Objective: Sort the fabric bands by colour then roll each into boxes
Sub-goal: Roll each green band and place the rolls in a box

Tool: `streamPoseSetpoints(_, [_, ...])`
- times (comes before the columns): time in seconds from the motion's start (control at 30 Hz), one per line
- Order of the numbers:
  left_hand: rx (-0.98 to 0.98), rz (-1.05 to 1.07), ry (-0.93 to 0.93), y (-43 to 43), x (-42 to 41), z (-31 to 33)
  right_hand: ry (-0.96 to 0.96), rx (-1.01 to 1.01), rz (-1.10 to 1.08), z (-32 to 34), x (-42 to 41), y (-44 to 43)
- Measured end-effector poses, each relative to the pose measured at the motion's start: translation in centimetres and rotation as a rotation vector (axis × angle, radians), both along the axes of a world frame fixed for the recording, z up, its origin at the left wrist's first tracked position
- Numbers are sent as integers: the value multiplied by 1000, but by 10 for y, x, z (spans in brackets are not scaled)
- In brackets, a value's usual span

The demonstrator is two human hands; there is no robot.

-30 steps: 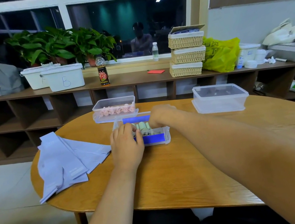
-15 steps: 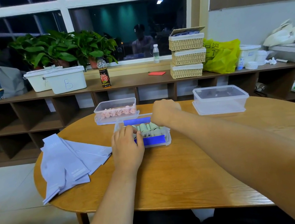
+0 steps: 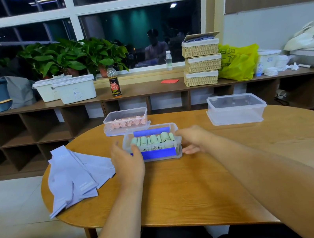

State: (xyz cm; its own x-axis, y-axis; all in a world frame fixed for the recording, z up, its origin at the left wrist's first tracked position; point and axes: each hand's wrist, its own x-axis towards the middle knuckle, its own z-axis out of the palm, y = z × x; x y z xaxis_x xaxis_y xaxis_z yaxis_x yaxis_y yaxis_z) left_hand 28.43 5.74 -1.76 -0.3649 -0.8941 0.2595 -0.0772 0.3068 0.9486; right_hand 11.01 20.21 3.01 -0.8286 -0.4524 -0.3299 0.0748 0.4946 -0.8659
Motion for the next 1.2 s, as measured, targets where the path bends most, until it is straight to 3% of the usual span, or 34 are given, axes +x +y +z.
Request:
streamPoseSetpoints(0.1, [112, -60, 2, 4, -1, 0, 12, 19, 22, 0, 5, 1])
streamPoseSetpoints(0.27, [67, -110, -121, 5, -1, 0, -38, -33, 30, 3, 10, 9])
streamPoseSetpoints(0.43, [-108, -438, -320, 10, -5, 2, 59, -122, -153, -16, 5, 35])
streamPoseSetpoints(0.5, [-213, -465, -430, 13, -8, 6, 269, -41, -205, -29, 8, 49])
streamPoseSetpoints(0.6, [-296, -410, -504, 16, -10, 6, 834, 54, -208, -43, 18, 64])
streamPoseSetpoints(0.7, [-295, -364, -502, 14, -10, 0, 1314, 229, 64, -44, 27, 58])
streamPoseSetpoints(0.77, [-290, -332, -489, 11, -10, -3, 1461, 375, 226, -46, 27, 42])
streamPoseSetpoints(0.87, [-256, -305, -460, 10, -9, -4, 1415, 520, 379, -49, 19, 21])
streamPoseSetpoints(1.2, [-298, -265, -500, 5, -12, -11, 1286, 698, 316, -35, -43, -18])
